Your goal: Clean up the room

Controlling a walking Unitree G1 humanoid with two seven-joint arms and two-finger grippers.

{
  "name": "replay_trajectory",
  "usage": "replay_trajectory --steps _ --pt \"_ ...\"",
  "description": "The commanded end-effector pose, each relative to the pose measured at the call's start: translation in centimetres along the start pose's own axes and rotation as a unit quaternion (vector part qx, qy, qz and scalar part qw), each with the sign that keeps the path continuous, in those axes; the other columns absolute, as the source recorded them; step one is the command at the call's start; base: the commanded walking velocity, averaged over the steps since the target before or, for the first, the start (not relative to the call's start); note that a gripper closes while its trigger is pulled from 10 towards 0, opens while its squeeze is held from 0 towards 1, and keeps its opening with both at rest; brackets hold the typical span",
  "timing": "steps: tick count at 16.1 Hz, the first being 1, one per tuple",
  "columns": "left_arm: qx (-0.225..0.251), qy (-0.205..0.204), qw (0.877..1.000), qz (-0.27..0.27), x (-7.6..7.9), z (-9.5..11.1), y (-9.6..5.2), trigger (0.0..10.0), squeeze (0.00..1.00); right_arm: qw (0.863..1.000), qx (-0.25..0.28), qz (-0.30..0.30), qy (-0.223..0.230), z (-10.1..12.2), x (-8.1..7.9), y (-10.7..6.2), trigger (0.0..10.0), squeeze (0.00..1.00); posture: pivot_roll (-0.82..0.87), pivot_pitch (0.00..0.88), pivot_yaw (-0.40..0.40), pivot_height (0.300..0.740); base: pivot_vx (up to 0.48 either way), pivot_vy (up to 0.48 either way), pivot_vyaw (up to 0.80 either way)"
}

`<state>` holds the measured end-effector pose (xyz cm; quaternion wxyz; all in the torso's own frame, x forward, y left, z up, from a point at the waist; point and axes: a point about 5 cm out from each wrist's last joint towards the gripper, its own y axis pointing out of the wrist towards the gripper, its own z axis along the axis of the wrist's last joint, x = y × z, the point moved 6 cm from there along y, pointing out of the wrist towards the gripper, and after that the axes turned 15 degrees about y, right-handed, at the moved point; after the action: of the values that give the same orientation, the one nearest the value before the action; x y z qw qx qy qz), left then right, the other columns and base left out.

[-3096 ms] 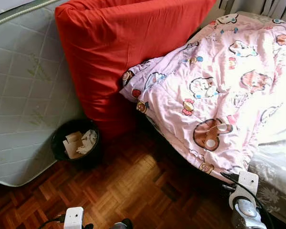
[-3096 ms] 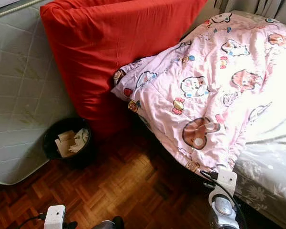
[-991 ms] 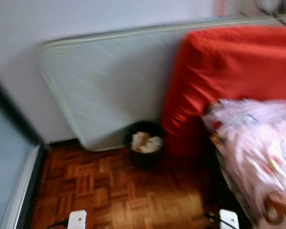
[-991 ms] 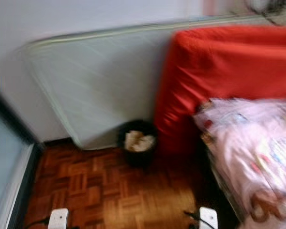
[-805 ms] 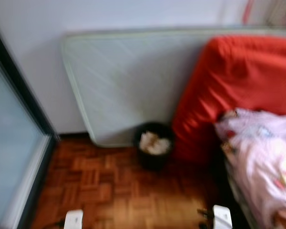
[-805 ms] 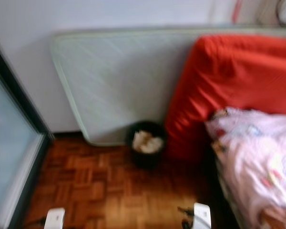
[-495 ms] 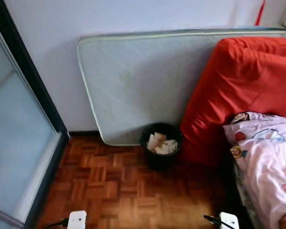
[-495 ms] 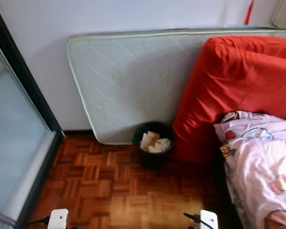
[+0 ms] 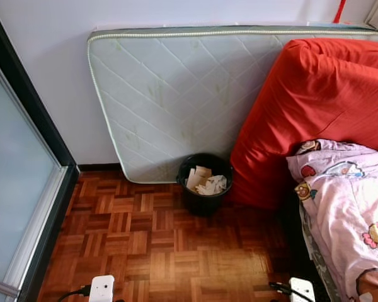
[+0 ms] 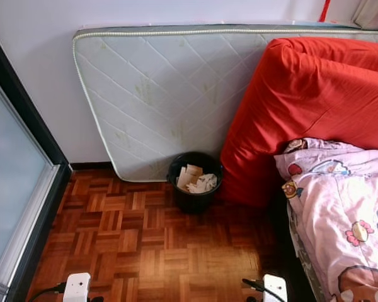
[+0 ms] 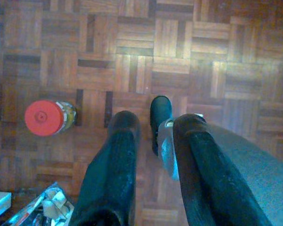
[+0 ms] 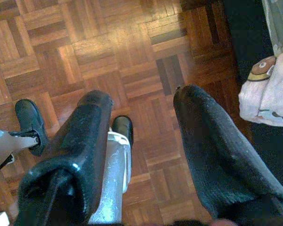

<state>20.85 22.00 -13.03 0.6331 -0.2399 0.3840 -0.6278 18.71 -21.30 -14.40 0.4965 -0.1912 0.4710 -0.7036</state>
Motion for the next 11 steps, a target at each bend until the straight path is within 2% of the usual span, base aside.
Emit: replay_trajectory --steps 1,11 --pt "-0.011 0.001 1.000 0.004 -0.30 -0.53 -0.08 10.0 0.00 1.000 -0.001 -0.003 0.009 -0.07 0.07 0.00 10.0 0.00 0.08 0.121 -0.028 0.740 0.000 0.000 0.00" --pt "-0.013 0.018 1.000 0.005 -1.12 -0.61 -0.14 10.0 0.00 0.999 -0.002 -0.002 0.034 -0.61 -0.58 0.06 10.0 0.00 0.07 0.154 0.019 0.740 0.000 0.000 0.00"
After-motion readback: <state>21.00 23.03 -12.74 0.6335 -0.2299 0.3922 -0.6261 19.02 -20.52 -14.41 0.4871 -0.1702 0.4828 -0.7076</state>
